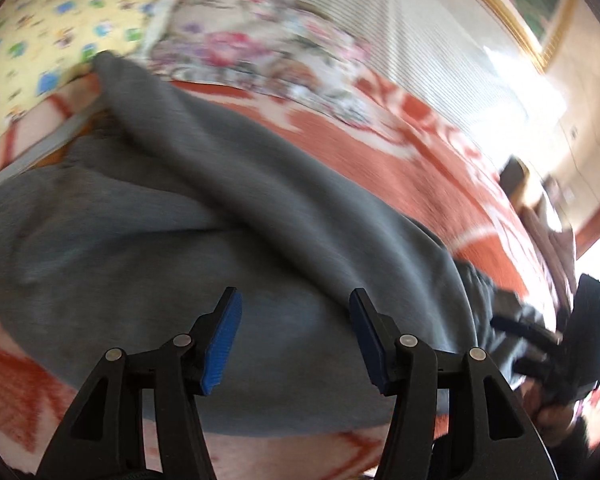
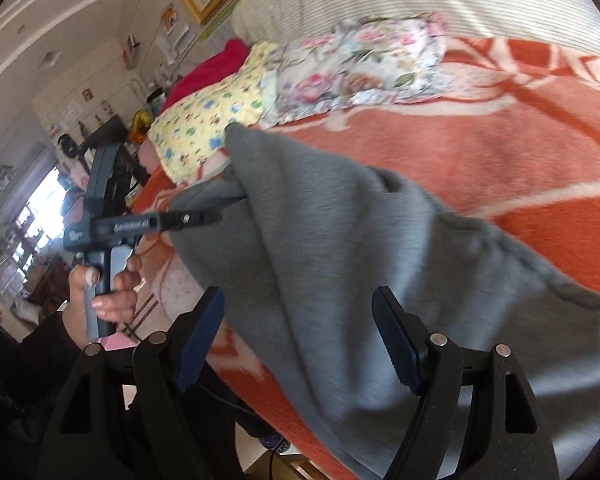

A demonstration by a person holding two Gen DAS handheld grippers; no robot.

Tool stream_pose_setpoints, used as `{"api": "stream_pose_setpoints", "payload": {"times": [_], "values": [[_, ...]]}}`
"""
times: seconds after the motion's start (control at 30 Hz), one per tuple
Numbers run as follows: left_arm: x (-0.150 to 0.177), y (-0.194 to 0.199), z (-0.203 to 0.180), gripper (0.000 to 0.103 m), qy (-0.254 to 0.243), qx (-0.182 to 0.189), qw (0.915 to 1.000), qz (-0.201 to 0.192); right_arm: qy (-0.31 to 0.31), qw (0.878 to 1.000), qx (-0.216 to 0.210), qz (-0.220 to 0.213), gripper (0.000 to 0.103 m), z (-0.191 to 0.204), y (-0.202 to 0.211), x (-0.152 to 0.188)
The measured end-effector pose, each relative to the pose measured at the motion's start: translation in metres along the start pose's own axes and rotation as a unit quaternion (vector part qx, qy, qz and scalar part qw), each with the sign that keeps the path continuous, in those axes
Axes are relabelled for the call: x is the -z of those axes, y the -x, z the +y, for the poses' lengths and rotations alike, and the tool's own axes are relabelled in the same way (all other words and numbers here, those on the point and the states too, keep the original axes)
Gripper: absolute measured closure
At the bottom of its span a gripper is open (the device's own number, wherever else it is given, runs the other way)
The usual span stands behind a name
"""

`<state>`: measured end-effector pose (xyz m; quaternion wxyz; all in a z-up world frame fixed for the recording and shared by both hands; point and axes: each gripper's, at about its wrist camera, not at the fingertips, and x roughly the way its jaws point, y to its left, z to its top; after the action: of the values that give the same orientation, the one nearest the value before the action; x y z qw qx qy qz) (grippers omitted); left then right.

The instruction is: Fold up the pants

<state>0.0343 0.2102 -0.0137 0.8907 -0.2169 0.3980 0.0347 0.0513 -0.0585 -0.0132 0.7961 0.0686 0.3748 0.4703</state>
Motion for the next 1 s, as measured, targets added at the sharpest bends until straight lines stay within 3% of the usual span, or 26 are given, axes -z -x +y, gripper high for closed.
{"api": "stream_pose_setpoints", "payload": {"times": [0.33,0.63,0.9,1.0], "values": [[-0.036,0.007,0.044,0.041,0.037,-0.039,0.9980,-0.033,0.026,0.999,-0.004,0.019,0.026,0.025,-0.038,-0.018],[-0.078,-0.002,0.082,0.037,0.093,-0.063,0.9931,-0.034,0.117,0.990,0.064,0.044,0.026,0.063,-0.090,-0.027],[-0.128,-0.035,0.112,0.032,0.134,-0.068,0.9886,-0.009,0.172,0.975,0.119,0.076,0.027,0.070,-0.139,-0.028],[-0.146,-0.055,0.124,0.032,0.151,-0.081,0.9851,0.020,0.160,0.974,0.135,0.083,0.037,0.057,-0.147,-0.027]]}}
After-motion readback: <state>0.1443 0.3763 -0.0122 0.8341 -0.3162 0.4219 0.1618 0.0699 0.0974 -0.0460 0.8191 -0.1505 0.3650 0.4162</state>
